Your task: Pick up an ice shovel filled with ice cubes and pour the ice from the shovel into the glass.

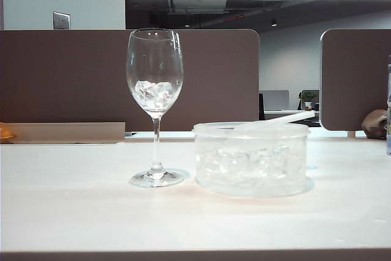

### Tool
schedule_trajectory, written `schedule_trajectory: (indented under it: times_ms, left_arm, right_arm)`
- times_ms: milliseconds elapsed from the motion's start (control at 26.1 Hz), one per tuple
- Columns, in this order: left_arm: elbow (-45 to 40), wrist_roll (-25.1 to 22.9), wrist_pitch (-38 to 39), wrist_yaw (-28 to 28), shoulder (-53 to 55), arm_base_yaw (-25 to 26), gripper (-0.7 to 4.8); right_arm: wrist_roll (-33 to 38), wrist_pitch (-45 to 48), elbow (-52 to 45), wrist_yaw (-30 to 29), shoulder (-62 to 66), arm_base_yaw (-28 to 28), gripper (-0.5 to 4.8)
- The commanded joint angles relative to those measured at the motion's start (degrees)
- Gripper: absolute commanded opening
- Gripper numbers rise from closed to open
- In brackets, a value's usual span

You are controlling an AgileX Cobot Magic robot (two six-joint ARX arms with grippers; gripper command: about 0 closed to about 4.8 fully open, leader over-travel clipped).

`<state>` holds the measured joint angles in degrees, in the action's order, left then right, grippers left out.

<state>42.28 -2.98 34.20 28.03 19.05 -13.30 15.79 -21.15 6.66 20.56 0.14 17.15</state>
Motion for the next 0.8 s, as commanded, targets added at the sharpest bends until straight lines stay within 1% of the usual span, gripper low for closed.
schedule_trajectory:
  times_ms: [38, 115, 153, 230, 306, 421, 497, 574, 803]
  left_arm:
    - [0.1, 0.0, -0.4, 0.2, 0.0, 0.0, -0.06]
    - [0.1, 0.0, -0.4, 0.2, 0.0, 0.0, -0.06]
    - [0.1, 0.0, -0.4, 0.2, 0.0, 0.0, -0.06]
    - [0.1, 0.0, -0.4, 0.2, 0.0, 0.0, -0.05]
    - [0.1, 0.0, -0.4, 0.2, 0.0, 0.0, -0.05]
    - [0.1, 0.0, -0.4, 0.2, 0.0, 0.0, -0.05]
    - [0.1, 0.0, -0.4, 0.2, 0.0, 0.0, -0.05]
    - [0.1, 0.0, -0.4, 0.2, 0.0, 0.0, -0.05]
    - [0.1, 0.0, -0.4, 0.2, 0.0, 0.0, -0.06]
  right_arm:
    - [-0.2, 0.2, -0.3, 4.0, 0.0, 0.1, 0.72]
    - [-1.3, 1.6, -1.9, 5.4, 0.0, 0.0, 0.72]
    - [-1.5, 3.4, -3.1, 5.0, 0.0, -0.5, 0.72]
    - [-1.5, 4.0, -3.6, 4.0, 0.0, -1.4, 0.72]
    - [-3.6, 5.2, -3.6, 1.2, 0.0, -3.6, 0.72]
    - [-7.5, 7.4, -3.6, -4.6, 0.0, -8.6, 0.72]
    - [-9.2, 8.4, -3.7, -6.7, 0.0, -10.5, 0.72]
    - [-10.1, 8.6, -4.1, -7.9, 0.0, -11.7, 0.72]
    - [-12.0, 9.6, -5.6, -8.9, 0.0, -11.8, 0.72]
